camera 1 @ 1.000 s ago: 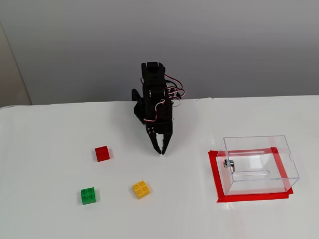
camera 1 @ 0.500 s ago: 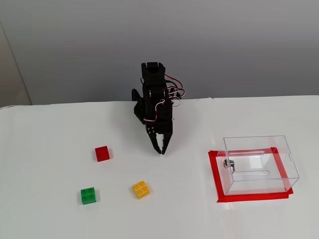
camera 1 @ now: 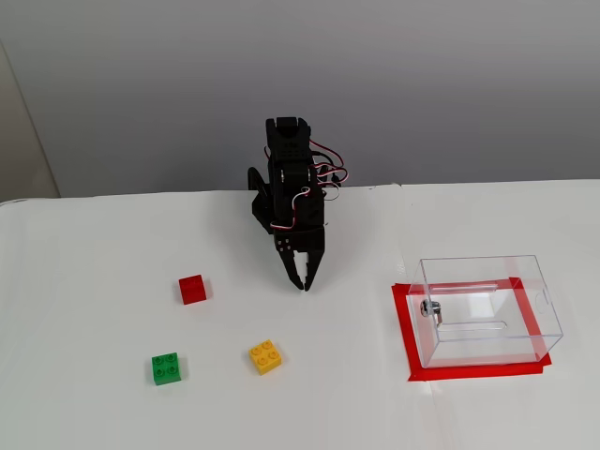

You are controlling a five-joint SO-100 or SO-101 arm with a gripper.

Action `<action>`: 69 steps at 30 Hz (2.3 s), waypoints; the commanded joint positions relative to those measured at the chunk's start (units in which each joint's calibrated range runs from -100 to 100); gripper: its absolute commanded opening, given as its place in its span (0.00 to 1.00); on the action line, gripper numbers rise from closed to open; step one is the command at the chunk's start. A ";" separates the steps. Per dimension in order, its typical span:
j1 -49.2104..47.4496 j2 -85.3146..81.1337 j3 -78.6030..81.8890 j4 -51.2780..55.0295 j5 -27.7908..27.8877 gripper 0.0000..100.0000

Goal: Pick the green lego brick and place it into the transparent box

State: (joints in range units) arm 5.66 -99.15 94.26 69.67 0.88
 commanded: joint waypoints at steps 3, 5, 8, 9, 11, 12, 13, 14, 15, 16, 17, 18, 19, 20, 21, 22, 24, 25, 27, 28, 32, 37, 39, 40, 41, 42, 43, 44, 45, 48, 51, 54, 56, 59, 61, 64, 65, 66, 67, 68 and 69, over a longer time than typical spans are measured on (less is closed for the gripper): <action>0.22 -0.59 -0.86 0.22 0.16 0.01; 0.22 -0.51 -0.86 0.22 0.16 0.02; 0.73 -0.08 -1.04 0.22 -0.15 0.01; 0.73 0.09 -1.04 0.22 -0.20 0.01; 0.81 0.17 -1.41 0.22 0.01 0.01; 0.81 0.17 -2.40 0.57 0.16 0.01; 0.81 0.26 -3.94 1.09 0.22 0.01; 0.81 0.26 -5.57 1.18 0.22 0.01; 0.73 0.51 -7.28 1.18 0.16 0.01; 0.66 1.19 -8.82 1.09 0.16 0.01; 0.73 2.21 -10.18 1.00 0.16 0.01; 0.81 3.57 -11.44 0.74 0.22 0.01; 0.81 5.26 -12.62 0.40 0.22 0.01; 0.81 7.13 -13.88 0.22 0.22 0.01; 0.81 9.17 -15.33 0.22 0.22 0.01; 0.81 11.37 -17.05 0.13 0.22 0.01; 0.88 15.96 -21.03 -0.48 0.22 0.01; 0.95 18.16 -23.20 -1.08 0.22 0.01; 2.51 22.91 -28.17 -1.87 0.16 0.01; 3.39 25.12 -30.79 -2.30 0.01 0.01; 7.39 34.62 -40.92 -3.43 0.01 0.01; 14.04 46.25 -54.03 -3.43 0.16 0.01; 15.96 50.83 -58.55 -3.43 0.11 0.01; 16.70 53.04 -60.54 -3.43 0.16 0.01; 17.59 55.07 -62.62 -3.43 0.16 0.01; 18.55 57.02 -64.70 -3.52 0.16 0.01; 19.51 58.81 -66.87 -3.87 -0.15 0.01; 20.40 60.59 -69.04 -4.48 -0.15 0.01; 21.36 62.29 -71.03 -5.26 0.01 0.01; 24.10 67.12 -76.72 -7.35 0.01 0.01; 25.95 71.79 -80.52 -8.74 0.27 0.01; 28.53 76.03 -84.05 -9.61 1.05 0.02; 29.79 78.49 -86.04 -10.66 3.97 0.02; 30.97 81.63 -87.03 -12.40 9.25 0.01; 32.01 83.41 -87.03 -13.88 12.59 0.01; 33.19 85.96 -86.76 -16.40 16.71 0.01; 33.56 86.89 -86.67 -17.36 17.65 0.01; 34.00 87.83 -86.67 -18.40 18.43 0.01; 34.37 88.84 -86.67 -19.54 19.06 0.01; 34.74 89.78 -86.76 -20.49 19.63 0.01; 35.11 90.54 -86.76 -21.36 20.31 0.01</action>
State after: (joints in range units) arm 39.74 -9.34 10.06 50.64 19.44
